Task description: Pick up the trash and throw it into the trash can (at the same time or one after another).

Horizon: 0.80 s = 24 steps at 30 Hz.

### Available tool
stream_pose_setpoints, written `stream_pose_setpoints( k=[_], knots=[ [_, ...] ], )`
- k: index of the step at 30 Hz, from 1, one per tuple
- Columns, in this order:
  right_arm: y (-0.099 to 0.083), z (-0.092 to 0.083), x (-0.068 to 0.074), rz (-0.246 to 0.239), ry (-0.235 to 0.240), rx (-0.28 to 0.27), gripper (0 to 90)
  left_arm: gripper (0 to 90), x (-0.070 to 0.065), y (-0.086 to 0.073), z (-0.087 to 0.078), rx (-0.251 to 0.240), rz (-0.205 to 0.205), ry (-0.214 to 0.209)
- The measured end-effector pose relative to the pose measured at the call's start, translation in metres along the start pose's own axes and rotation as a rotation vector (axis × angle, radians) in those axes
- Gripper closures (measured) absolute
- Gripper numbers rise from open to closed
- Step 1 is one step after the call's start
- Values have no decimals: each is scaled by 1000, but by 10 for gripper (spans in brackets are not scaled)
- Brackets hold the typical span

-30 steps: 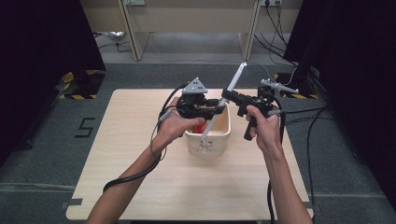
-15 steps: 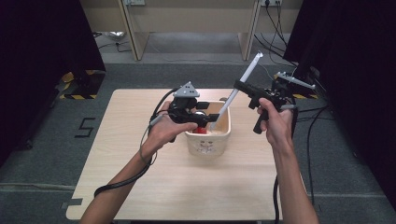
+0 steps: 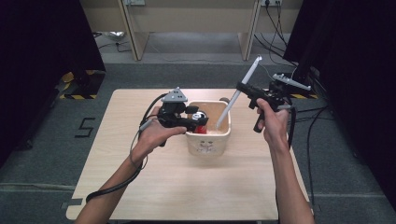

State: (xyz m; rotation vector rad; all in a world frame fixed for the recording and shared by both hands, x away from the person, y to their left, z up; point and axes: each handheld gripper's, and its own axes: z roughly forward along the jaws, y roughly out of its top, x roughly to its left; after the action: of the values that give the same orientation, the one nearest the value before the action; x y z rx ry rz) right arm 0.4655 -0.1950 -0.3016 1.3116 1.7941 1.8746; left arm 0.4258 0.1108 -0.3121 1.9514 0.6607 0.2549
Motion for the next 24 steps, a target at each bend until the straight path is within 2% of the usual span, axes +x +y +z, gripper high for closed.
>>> stream_pose_setpoints(
  k=[8, 14, 18, 21, 22, 24],
  knots=[
    [-25, 21, -11, 13, -27, 65, 793, 396, 3, -14, 1, 28, 7, 22],
    [-40, 33, -16, 23, -29, 99, 792, 391, 7, -24, 0, 43, 6, 35],
    [-48, 40, -19, 34, -20, 130, 773, 389, 12, -32, -1, 49, -11, 40],
    [-52, 45, -20, 49, -7, 147, 649, 389, 16, -36, -3, 53, -18, 50],
    [-53, 47, -20, 54, -12, 158, 588, 389, 16, -38, -3, 48, -22, 52],
    [-53, 48, -19, 33, -52, 162, 426, 389, 18, -39, -5, 50, -26, 56]
  ],
)
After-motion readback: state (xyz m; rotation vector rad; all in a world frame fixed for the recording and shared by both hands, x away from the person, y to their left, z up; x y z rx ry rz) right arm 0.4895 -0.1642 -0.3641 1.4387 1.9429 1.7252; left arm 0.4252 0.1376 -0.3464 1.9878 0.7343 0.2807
